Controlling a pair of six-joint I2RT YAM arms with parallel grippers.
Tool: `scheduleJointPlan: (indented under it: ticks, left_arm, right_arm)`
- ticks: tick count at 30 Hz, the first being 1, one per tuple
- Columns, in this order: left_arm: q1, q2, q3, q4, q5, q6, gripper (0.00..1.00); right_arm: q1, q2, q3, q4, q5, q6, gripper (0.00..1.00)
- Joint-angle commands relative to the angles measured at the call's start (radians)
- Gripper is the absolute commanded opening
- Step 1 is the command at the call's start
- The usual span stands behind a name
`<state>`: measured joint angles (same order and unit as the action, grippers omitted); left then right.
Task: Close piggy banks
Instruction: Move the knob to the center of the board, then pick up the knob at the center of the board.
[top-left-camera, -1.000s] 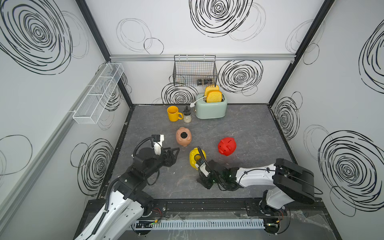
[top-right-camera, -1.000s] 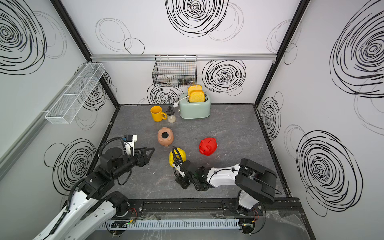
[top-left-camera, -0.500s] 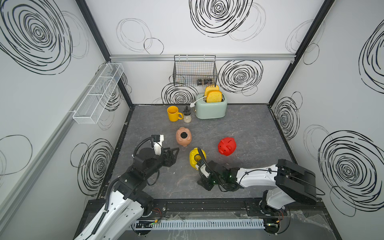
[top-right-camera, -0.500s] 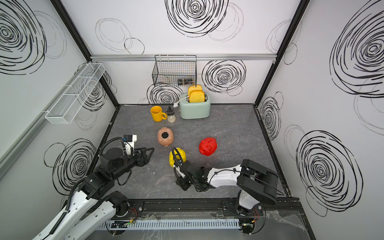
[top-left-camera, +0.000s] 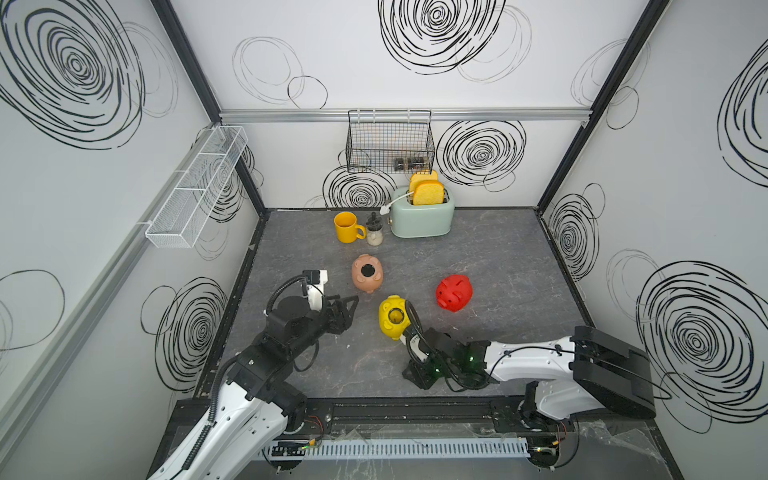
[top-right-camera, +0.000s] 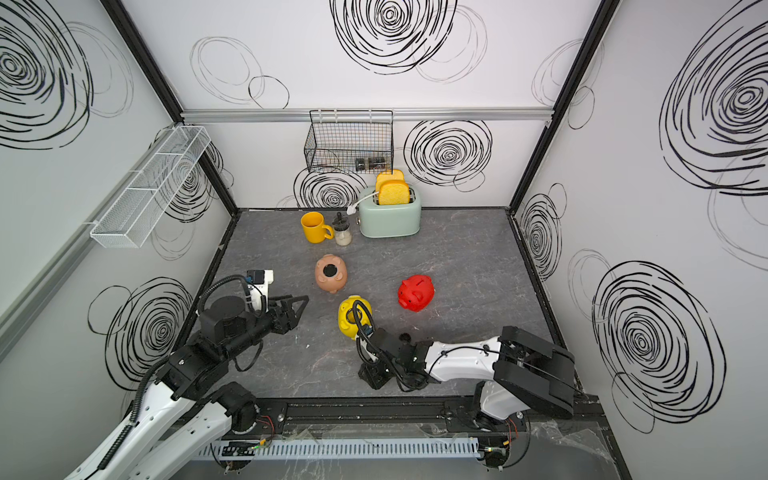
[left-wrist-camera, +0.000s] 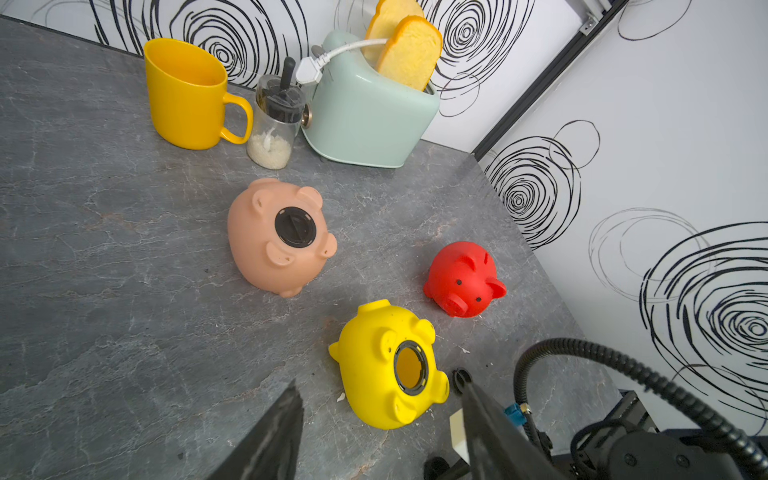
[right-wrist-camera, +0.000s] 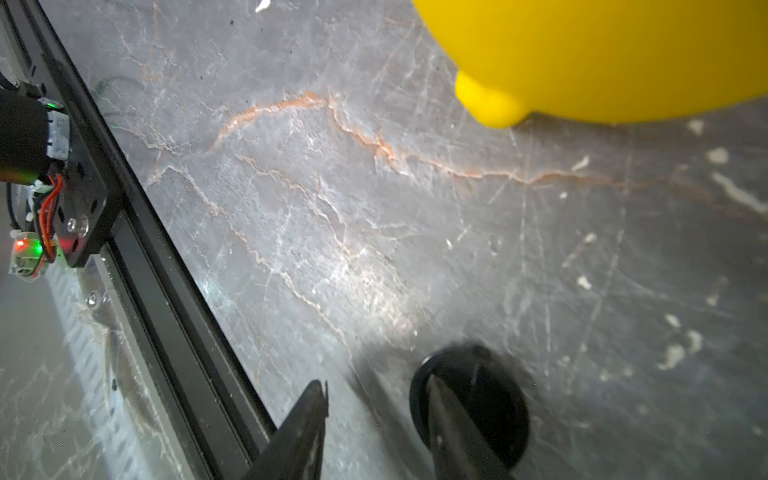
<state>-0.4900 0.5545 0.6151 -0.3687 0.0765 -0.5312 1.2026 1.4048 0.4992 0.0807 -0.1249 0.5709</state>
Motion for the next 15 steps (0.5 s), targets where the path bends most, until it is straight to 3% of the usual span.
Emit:
scheduleJointPlan:
  ticks: [1,9,15]
  left_arm:
    - [-0.006,-0.007,-0.007,0.012,-0.016,0.004,0.65]
    - [-0.007,-0.004,-0.008,0.012,-0.013,0.005,0.65]
    - [-0.009,-0.003,-0.008,0.013,-0.01,0.005,0.64]
  right_arm:
    - [0.006,-0.041,-0.02,-0.092,0.01,0.04,0.44]
    - [-0.034,-0.126,0.066,-0.24,0.051,0.041,0.44]
    - [-0.106,-0.137,0.073,-0.331,0.07,0.034,0.34]
